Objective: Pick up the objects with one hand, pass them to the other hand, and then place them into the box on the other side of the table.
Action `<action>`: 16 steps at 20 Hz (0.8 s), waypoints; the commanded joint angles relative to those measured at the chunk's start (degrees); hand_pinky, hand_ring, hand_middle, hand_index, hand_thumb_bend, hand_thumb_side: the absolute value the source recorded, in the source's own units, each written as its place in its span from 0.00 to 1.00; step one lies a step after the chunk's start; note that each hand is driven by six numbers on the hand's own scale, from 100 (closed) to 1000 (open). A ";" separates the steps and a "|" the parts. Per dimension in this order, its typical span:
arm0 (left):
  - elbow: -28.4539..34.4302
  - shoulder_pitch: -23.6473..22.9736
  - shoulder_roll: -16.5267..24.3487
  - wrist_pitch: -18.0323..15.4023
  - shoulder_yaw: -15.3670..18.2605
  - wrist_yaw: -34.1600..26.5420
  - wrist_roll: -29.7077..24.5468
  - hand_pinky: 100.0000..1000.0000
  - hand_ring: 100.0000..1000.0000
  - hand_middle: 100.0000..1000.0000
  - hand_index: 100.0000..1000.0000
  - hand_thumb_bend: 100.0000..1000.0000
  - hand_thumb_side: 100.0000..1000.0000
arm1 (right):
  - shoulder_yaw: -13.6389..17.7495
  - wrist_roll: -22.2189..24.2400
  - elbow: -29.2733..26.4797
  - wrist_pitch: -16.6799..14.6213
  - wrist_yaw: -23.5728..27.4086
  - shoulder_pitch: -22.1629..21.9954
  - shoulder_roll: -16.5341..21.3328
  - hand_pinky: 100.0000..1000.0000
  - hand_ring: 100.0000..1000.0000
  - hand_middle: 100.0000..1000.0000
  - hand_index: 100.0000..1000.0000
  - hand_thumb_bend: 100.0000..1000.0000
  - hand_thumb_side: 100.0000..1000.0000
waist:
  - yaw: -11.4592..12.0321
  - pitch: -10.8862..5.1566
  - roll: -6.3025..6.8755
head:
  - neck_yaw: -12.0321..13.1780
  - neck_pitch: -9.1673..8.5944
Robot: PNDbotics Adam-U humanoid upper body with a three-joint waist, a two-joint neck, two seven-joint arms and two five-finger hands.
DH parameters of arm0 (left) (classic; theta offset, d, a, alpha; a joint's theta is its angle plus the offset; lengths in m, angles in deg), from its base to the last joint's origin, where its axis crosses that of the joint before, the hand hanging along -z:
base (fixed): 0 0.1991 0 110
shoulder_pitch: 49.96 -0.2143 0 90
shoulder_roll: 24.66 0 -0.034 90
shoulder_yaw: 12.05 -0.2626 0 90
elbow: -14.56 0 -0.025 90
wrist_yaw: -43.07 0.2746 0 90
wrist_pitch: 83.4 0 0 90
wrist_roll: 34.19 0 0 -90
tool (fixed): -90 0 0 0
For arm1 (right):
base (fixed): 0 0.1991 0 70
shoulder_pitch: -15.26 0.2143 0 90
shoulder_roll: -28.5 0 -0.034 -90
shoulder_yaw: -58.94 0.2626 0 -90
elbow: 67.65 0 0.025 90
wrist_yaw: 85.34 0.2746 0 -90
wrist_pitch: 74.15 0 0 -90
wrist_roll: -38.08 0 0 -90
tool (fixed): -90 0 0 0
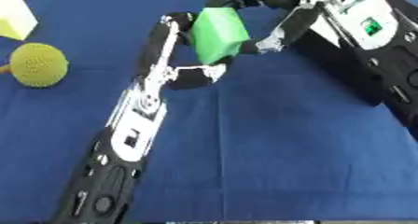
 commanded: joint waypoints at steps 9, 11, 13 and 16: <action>1.55 0.67 -0.90 -0.40 -0.44 0.20 0.03 0.53 0.55 0.40 0.44 0.00 0.06 | 0.43 2.75 0.01 -3.48 -0.86 0.79 0.87 0.92 1.00 0.90 0.92 0.26 0.22 | 0.04 -0.67 -0.81 | -0.35 -0.53; 1.57 0.63 -0.94 -0.37 -0.42 0.09 0.05 0.52 0.55 0.40 0.44 0.00 0.07 | 0.35 2.75 0.04 -3.52 -1.07 0.78 0.86 0.92 1.00 0.90 0.91 0.26 0.22 | 0.02 -0.62 -0.82 | -0.35 -0.48; 1.63 0.64 -0.94 -0.40 -0.42 -0.07 0.10 0.52 0.55 0.40 0.44 0.00 0.07 | 0.35 2.75 0.12 -3.52 -1.28 0.80 0.86 0.92 1.00 0.88 0.90 0.27 0.21 | 0.01 -0.59 -0.81 | -0.37 -0.46; 1.69 0.64 -0.93 -0.47 -0.46 -0.27 0.15 0.52 0.56 0.40 0.44 0.00 0.07 | 0.32 2.75 0.25 -3.63 -1.62 0.79 0.89 0.92 1.00 0.85 0.89 0.27 0.20 | 0.00 -0.61 -0.81 | -0.38 -0.42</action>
